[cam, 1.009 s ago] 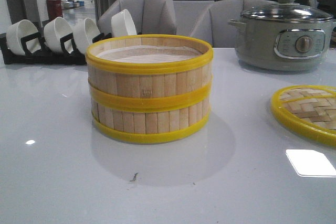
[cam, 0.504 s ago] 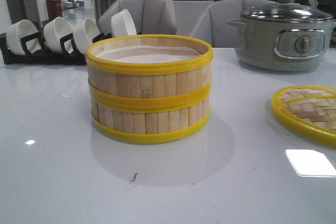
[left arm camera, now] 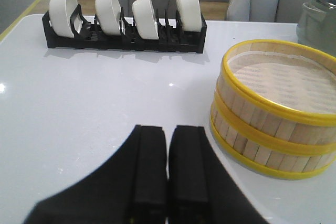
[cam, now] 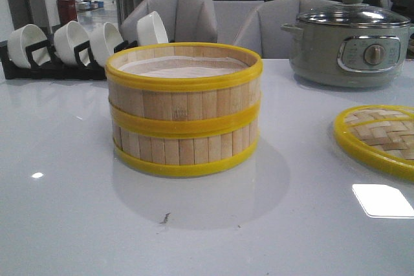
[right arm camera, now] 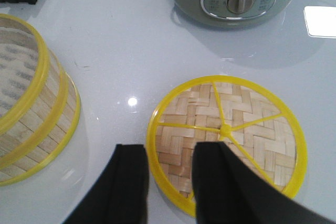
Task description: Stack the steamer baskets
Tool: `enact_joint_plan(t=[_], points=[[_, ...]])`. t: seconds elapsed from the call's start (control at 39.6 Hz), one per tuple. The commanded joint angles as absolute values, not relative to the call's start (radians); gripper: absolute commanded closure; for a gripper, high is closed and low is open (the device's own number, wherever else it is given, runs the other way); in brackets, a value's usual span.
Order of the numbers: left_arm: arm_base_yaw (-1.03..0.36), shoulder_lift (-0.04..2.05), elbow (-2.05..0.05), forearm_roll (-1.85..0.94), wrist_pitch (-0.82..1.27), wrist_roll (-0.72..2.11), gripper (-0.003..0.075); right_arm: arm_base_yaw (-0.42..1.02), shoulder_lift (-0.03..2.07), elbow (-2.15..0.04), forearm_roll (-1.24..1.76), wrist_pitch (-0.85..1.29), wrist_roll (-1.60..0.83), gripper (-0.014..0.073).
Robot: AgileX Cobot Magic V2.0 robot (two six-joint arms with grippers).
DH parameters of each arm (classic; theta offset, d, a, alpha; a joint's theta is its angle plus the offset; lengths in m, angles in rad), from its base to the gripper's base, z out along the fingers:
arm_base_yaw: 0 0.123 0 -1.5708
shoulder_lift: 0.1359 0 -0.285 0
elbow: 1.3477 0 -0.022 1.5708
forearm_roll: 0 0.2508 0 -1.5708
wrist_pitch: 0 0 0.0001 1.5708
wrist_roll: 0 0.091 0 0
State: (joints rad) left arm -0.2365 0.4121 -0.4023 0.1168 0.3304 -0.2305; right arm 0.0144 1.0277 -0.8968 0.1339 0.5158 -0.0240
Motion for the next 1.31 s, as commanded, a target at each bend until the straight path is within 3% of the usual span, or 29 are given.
enact_joint_plan(t=[0.0, 0.15, 0.5, 0.61, 0.81, 1.29], points=[[-0.237, 0.417, -0.430, 0.120, 0.253, -0.238, 0.0634, 0.015, 1.014, -0.933, 0.139, 0.465, -0.027, 0.0386], [-0.237, 0.417, -0.430, 0.120, 0.253, -0.238, 0.0634, 0.015, 1.014, -0.933, 0.139, 0.500, -0.027, 0.0568], [-0.237, 0.417, -0.430, 0.120, 0.253, -0.238, 0.0634, 0.015, 1.014, -0.931, 0.151, 0.624, -0.021, 0.0554], [-0.237, 0.417, -0.430, 0.120, 0.253, -0.238, 0.0634, 0.015, 1.014, -0.931, 0.151, 0.658, -0.021, 0.0504], [-0.237, 0.417, -0.430, 0.120, 0.253, -0.238, 0.0634, 0.014, 1.040, -0.931, 0.150, 0.618, -0.020, 0.0249], [-0.237, 0.417, -0.430, 0.120, 0.253, -0.238, 0.0634, -0.109, 1.447, -1.112, 0.149, 0.586, -0.019, 0.0253]])
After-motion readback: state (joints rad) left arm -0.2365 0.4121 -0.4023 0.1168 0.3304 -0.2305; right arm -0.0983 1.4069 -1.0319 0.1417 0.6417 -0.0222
